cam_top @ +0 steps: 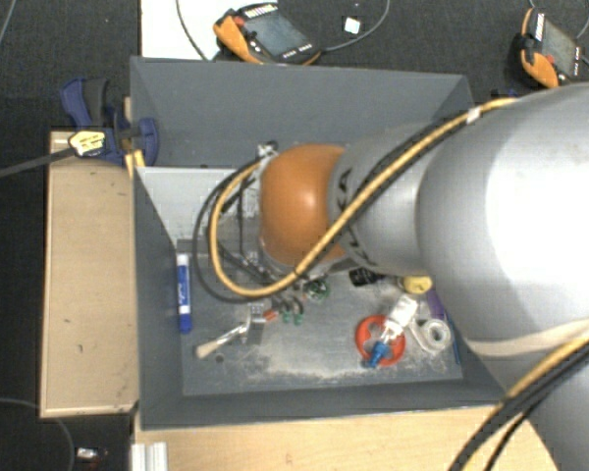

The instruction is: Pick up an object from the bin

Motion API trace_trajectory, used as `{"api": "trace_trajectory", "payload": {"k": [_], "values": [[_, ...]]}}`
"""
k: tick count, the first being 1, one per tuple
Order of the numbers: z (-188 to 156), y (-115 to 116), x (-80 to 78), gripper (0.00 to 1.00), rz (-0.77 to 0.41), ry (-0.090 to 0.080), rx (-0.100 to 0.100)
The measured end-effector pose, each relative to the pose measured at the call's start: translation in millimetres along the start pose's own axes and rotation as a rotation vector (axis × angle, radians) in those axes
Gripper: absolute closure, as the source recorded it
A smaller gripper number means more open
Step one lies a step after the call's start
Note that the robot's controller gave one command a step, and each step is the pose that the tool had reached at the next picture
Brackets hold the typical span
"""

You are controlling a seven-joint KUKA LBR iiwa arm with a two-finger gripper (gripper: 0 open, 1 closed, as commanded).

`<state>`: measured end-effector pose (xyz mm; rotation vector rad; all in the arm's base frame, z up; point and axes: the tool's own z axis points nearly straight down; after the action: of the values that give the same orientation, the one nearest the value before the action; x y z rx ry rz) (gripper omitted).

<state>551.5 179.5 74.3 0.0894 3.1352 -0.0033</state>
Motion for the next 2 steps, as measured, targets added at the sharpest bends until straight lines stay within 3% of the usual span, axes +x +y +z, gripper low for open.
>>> {"api": "trace_trajectory", "payload": {"k": [1,2], "values": [[-48,-15,-8.7,0.00,-0.016,-0.002,0.002],[5,37,-9.0,0.00,0.138,0.000,-0.008]]}}
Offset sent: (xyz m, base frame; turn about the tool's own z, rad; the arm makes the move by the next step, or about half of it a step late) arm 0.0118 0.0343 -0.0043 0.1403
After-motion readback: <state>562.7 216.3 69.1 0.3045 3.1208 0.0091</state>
